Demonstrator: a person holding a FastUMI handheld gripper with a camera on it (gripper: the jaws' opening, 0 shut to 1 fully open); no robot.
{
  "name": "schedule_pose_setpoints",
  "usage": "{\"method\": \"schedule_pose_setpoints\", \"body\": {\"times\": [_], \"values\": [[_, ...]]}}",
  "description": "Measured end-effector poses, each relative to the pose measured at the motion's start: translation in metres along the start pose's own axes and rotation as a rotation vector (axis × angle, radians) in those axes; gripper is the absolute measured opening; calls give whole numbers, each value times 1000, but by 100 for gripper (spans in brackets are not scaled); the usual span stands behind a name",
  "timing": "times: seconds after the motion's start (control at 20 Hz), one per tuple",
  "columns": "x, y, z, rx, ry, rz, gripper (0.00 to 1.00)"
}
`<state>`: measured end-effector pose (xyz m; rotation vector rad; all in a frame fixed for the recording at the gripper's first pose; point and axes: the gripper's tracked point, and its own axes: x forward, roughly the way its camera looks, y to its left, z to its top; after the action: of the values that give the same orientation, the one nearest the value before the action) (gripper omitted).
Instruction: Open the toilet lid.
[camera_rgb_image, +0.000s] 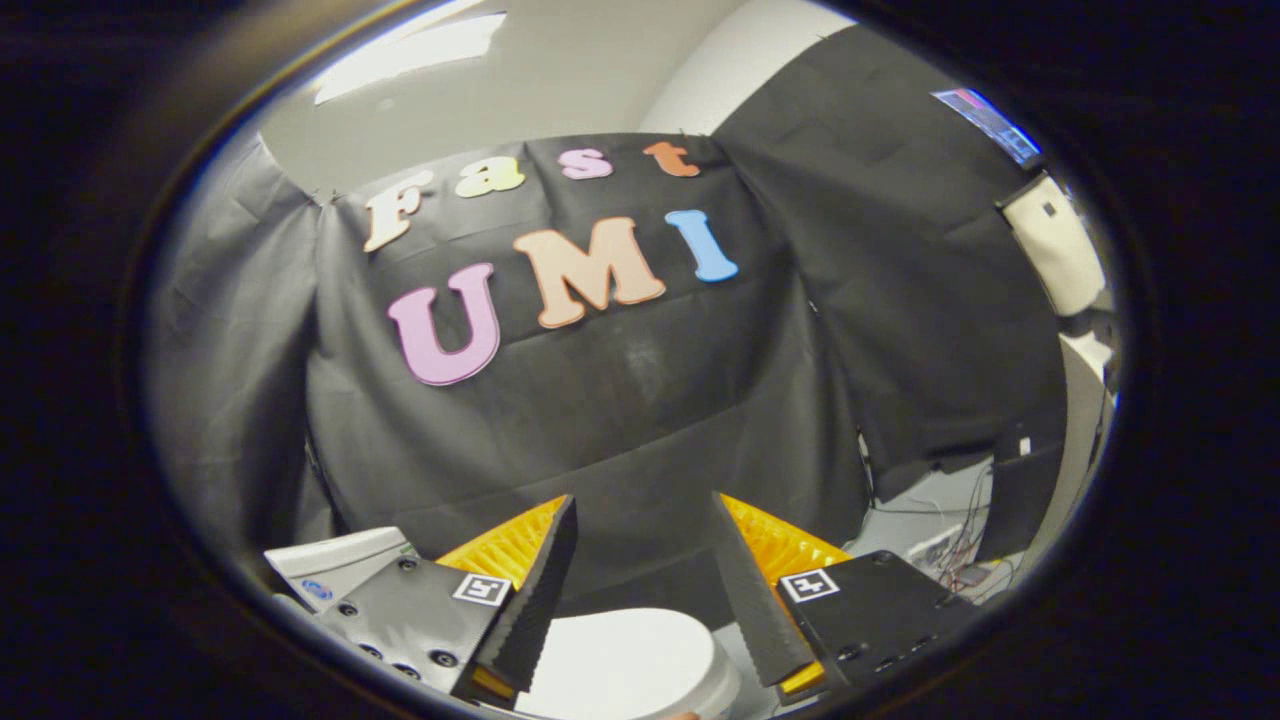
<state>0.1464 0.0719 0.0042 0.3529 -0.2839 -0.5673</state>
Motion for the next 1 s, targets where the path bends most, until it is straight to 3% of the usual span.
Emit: {"method": "schedule_pose_setpoints", "body": {"times": [0.1,0.4,0.65,1.0], "values": [[-4,-4,-16,48,-14,-65,83],[-37,4,-80,296,-11,-128,82],[-59,4,-150,463,78,-208,82],[-101,-9,-230,553,223,-389,83]]}}
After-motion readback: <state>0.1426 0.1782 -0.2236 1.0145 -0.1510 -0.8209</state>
